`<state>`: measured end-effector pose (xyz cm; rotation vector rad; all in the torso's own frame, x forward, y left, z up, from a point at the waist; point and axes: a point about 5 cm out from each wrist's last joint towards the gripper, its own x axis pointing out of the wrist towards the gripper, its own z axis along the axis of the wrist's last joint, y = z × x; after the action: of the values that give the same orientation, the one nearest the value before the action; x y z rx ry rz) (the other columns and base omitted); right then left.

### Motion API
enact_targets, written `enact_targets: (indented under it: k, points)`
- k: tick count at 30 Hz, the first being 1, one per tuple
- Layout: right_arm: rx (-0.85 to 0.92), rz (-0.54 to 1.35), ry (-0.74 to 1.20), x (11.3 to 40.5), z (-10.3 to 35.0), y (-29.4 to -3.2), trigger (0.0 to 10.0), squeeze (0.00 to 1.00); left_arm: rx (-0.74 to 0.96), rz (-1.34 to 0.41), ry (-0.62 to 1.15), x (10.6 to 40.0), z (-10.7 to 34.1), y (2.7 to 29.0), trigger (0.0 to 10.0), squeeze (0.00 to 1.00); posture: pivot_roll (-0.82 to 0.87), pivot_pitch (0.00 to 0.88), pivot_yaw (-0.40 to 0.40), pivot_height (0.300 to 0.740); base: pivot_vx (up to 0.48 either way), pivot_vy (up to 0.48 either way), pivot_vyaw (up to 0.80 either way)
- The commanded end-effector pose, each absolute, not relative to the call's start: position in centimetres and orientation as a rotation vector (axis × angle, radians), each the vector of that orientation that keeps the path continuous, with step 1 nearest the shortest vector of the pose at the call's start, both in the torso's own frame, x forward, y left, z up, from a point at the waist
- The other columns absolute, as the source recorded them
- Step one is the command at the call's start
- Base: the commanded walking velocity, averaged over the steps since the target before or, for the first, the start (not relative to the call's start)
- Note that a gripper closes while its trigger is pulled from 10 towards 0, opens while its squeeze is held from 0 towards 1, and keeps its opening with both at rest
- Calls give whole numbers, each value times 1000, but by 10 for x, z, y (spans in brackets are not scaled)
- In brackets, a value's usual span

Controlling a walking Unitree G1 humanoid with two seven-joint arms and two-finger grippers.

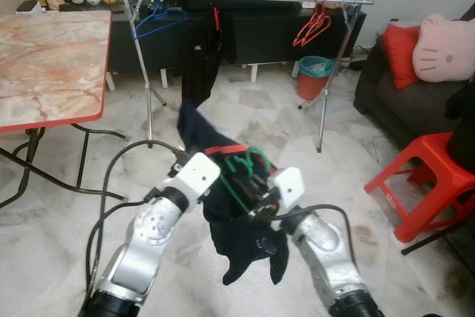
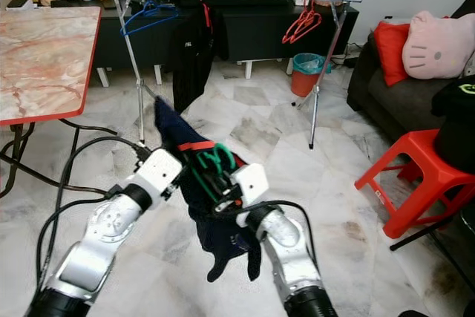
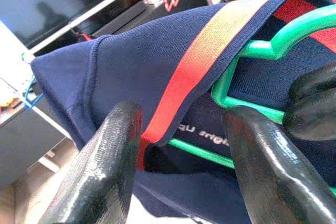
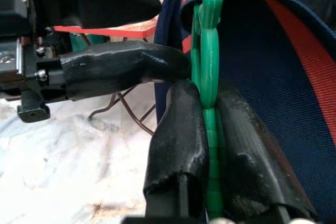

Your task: Hang hanger

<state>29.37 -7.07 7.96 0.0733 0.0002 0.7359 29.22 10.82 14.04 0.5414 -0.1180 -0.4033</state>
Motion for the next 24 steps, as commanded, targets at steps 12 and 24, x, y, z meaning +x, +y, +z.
enact_targets:
  k: [12,24]
  points:
    - [69,760,-42,296,95,-56,10000,0,651,-330,-118,297,139,106,10000,0,165,0,-86,740,0,0,0]
    - [69,772,-33,295,95,-55,10000,0,632,-199,-131,304,146,117,10000,0,165,0,-90,740,0,0,0]
